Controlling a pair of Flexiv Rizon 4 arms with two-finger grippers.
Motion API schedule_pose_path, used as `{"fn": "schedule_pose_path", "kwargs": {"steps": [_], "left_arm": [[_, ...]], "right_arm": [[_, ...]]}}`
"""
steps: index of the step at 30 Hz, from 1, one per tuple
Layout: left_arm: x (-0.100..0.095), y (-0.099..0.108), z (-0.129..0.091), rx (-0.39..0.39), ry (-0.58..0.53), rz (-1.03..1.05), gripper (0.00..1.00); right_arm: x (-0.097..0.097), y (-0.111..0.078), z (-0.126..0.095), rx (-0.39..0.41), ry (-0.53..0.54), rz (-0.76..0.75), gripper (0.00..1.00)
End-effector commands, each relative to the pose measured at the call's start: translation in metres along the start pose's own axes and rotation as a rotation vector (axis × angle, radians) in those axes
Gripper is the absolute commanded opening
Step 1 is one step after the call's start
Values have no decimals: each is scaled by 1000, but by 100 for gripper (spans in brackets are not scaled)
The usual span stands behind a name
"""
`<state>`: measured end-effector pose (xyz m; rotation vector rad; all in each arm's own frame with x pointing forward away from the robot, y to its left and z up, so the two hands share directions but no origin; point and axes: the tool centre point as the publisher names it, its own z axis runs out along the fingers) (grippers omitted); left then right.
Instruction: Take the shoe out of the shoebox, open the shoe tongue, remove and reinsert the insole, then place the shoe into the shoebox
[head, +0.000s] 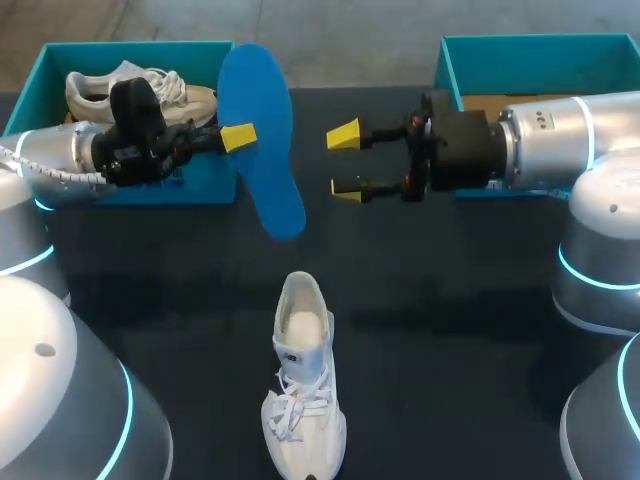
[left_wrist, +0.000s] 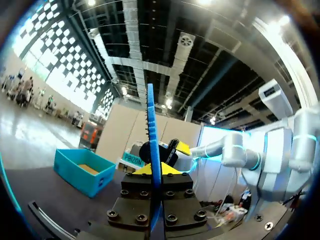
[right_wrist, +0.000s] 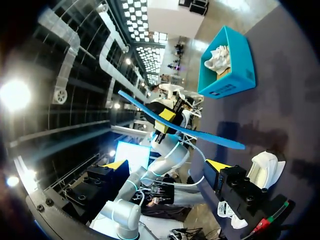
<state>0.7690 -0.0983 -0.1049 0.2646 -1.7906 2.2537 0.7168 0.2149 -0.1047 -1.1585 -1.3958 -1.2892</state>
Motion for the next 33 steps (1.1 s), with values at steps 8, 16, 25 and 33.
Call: {"fn": "schedule_pose_path", "kwargs": {"steps": [8,16,25,33], "left_arm": [[-9,6,-10,-23,130,797,0],[-9,14,-15,-48,174,1033,0],[-9,14,-15,-48,174,1033,0],[-7,11,-16,-11,212,1079,0]], "right_arm": [[-1,0,3,-3,0,0,100],[-1,0,3,-3,0,0,100],[-1,0,3,-3,0,0,100],[-1,0,3,-3,0,0,100]]}}
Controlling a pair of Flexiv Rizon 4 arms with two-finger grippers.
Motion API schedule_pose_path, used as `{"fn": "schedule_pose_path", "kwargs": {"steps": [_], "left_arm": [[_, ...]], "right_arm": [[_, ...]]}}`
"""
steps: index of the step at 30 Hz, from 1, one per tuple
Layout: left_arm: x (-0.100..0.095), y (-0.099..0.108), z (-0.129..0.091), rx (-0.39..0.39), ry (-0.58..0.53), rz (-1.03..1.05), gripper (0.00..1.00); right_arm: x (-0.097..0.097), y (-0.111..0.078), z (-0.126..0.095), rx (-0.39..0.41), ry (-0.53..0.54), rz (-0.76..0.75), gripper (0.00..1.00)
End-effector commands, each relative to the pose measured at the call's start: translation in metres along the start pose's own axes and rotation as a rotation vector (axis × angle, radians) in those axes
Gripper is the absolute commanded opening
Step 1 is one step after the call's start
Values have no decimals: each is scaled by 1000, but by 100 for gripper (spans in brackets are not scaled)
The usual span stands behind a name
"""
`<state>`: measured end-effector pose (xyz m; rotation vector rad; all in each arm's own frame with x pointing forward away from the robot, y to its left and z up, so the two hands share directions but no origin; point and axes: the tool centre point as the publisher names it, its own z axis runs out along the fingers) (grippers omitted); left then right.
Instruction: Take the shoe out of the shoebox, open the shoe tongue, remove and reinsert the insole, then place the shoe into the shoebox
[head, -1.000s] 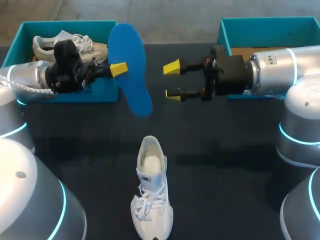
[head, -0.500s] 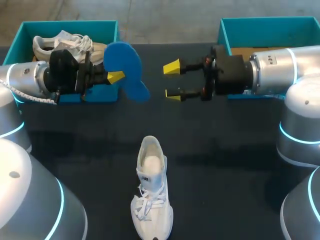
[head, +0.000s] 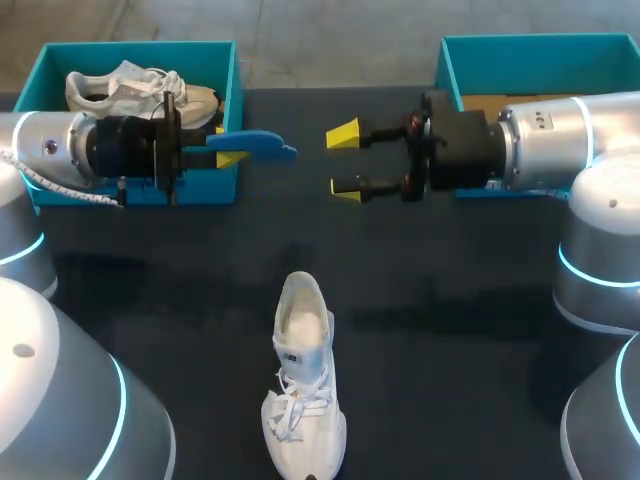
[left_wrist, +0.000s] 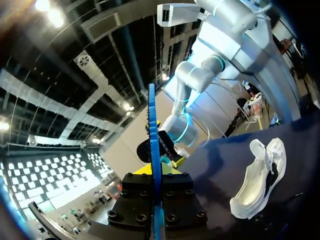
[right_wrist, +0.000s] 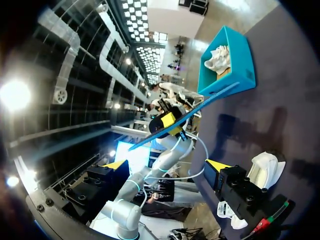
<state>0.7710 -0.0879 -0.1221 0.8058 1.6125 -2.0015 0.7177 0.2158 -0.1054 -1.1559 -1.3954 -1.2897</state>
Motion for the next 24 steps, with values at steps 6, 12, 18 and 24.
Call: {"fn": "schedule_pose_path", "kwargs": {"steps": [6,12,18,24], "left_arm": [[0,-6,1,73,77,230,0],[4,-7,6,23,124,427,0],[8,-8,10,-20,128,613,0],[13,-11,10,-21,107,735,0]], "right_arm": [[0,-1,2,-4,-2,1,100],[0,-1,2,-4,-2,1,100],[0,-1,2,-4,-2,1,100],[0,-1,2,-4,-2,1,100]]}}
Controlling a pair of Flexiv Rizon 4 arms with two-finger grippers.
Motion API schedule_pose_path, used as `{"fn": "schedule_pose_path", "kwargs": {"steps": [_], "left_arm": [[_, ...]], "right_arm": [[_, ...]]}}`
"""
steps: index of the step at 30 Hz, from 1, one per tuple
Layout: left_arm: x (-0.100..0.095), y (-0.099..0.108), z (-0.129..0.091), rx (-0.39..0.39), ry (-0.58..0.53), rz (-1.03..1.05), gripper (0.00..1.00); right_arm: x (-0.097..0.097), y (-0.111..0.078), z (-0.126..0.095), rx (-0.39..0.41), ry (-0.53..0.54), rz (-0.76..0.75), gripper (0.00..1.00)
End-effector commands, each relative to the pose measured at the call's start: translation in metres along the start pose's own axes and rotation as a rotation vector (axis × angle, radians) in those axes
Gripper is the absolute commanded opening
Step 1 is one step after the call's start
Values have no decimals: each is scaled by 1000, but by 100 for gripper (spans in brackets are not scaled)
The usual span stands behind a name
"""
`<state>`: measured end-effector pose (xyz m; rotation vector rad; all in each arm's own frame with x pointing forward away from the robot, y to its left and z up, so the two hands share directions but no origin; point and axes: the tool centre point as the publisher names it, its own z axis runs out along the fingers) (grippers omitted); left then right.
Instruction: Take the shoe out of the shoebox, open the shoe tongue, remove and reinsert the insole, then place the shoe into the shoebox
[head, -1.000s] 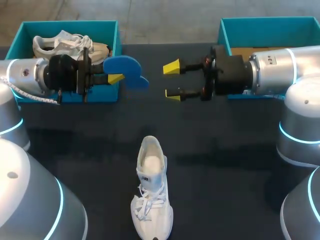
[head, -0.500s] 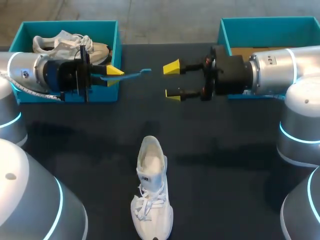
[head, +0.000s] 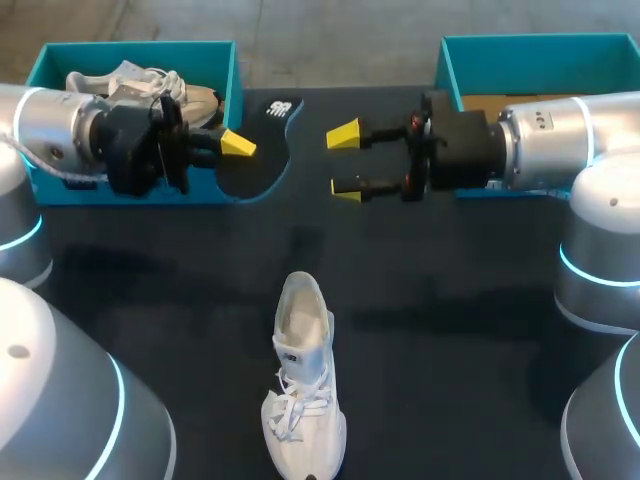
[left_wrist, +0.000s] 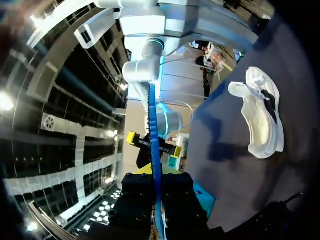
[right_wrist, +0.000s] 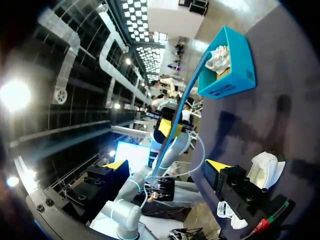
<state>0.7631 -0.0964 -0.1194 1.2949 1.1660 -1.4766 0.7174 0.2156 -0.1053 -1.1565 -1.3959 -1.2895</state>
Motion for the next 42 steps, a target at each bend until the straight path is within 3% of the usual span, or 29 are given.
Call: {"fn": "schedule_pose_path", "kwargs": {"steps": [1,15,32,42], "left_arm": [[4,-11,1,-29,-10,66,0],[7,-14,2,-80,35,238,0],[14,-17,6,-50,77,247,0],[14,-17,6,-50,77,247,0]], "right_arm": [[0,-1,2,-3,-1,1,100],[0,-1,2,-3,-1,1,100],[0,-1,2,-3,-1,1,100],[7,-8,33,20,-77,32,100]]}}
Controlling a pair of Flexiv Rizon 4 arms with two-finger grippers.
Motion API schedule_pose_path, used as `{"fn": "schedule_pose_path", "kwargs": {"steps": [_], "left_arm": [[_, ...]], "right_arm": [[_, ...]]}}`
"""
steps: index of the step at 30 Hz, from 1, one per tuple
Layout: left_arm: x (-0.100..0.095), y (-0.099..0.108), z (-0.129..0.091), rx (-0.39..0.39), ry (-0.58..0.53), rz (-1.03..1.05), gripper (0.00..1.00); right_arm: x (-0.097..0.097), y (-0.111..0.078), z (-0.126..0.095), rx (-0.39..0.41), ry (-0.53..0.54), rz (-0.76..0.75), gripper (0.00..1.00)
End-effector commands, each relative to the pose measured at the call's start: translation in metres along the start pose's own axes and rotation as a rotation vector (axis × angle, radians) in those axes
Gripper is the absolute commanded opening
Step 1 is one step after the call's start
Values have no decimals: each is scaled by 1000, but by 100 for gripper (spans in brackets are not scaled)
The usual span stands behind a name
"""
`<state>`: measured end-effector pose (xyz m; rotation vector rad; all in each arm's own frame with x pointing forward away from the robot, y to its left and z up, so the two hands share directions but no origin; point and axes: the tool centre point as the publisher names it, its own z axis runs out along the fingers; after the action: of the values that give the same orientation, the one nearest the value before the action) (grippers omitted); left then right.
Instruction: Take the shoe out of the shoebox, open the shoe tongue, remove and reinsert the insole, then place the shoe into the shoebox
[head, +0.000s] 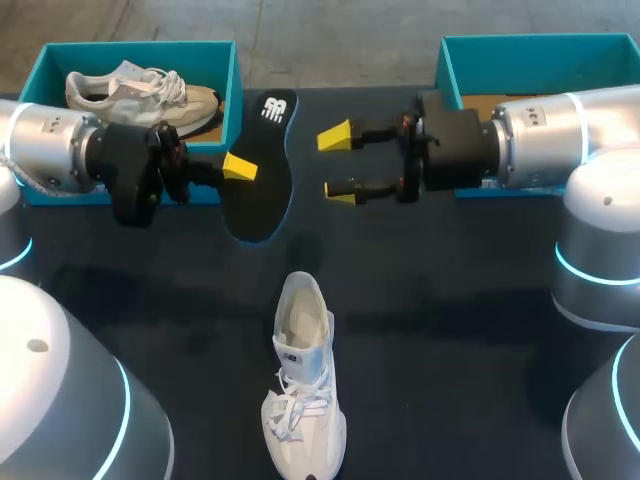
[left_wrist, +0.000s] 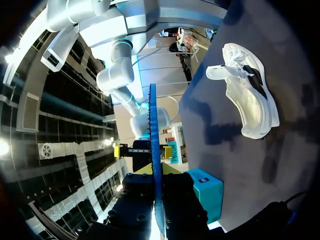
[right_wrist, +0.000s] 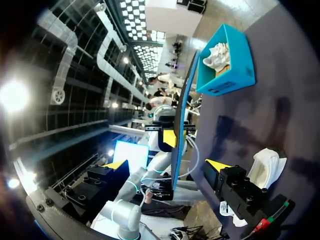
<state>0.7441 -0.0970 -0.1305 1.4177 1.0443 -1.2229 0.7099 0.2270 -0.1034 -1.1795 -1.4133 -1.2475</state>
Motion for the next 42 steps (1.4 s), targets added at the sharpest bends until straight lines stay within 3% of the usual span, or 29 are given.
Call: {"fn": "schedule_pose_path", "kwargs": {"steps": [1,10,15,28,42], "left_arm": [[0,0,1,-1,-1,2,0],[0,0,1,-1,-1,2,0],[0,0,1,-1,-1,2,0],[0,0,1,-1,-1,2,0],[1,0,-2,-44,-3,67,0]], "right_arm": [[4,-2,25,3,-49,15,100],[0,-11,46,-16,-98,9,100],[-1,-16,57,-39,-74,2,100],[-1,-16,57,-39,-74,2,100],[0,-8,71,-52,-128,22,100]]}}
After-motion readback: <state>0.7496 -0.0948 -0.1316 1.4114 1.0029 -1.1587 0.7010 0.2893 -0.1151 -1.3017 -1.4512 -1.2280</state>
